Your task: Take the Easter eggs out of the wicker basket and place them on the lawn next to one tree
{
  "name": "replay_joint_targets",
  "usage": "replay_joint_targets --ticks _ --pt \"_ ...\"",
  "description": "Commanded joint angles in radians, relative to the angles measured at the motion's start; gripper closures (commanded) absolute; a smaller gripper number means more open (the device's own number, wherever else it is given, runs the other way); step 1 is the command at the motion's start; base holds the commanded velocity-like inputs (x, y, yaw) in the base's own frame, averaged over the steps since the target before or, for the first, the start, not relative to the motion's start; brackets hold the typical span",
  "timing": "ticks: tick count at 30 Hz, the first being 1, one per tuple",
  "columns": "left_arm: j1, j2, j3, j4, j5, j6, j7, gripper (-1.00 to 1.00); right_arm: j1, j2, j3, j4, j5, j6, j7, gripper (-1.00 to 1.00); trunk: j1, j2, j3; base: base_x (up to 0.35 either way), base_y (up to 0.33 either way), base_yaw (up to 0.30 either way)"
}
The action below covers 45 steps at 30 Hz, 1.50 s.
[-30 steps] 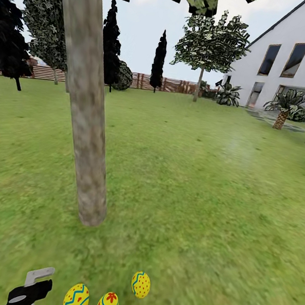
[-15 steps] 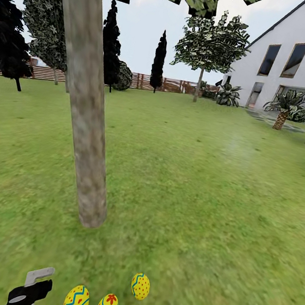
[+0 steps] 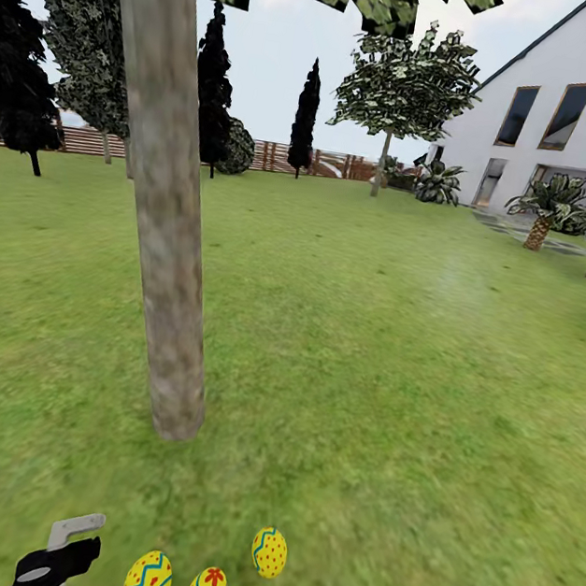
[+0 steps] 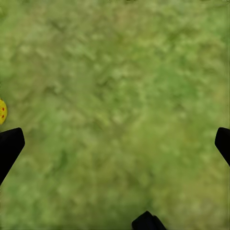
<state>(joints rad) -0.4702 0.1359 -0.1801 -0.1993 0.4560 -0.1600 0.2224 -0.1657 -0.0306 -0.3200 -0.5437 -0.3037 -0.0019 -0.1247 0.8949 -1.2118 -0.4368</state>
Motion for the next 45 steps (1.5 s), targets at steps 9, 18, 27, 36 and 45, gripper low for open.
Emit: replay_joint_targets --ticks 9,18,27,36,45 --pt "0.0 0.0 -0.009 0.0 0.007 -0.003 0.005 -1.0 0.0 0.0 0.002 -0.001 -0.009 -0.001 -0.003 -1.0 -0.035 0.063 0.027 0.0 0.0 0.0" --pt "0.0 0.0 -0.009 0.0 0.007 -0.003 0.005 -1.0 0.0 0.0 0.001 -0.001 -0.009 -0.001 -0.003 -1.0 -0.069 0.126 0.055 0.0 0.0 0.0" --pt "0.0 0.0 -0.009 0.0 0.007 -0.003 0.005 -1.0 0.0 0.0 0.002 -0.001 -0.01 0.0 -0.003 -1.0 -0.104 0.189 0.084 0.0 0.0 0.0" --pt "0.0 0.0 -0.009 0.0 0.007 -0.003 0.005 -1.0 0.0 0.0 0.002 -0.001 -0.009 0.0 -0.003 -1.0 -0.138 0.252 0.112 0.0 0.0 0.0" --pt "0.0 0.0 -0.009 0.0 0.007 -0.003 0.005 -1.0 0.0 0.0 0.002 -0.001 -0.009 0.0 -0.003 -1.0 -0.173 0.315 0.14 0.0 0.0 0.0"
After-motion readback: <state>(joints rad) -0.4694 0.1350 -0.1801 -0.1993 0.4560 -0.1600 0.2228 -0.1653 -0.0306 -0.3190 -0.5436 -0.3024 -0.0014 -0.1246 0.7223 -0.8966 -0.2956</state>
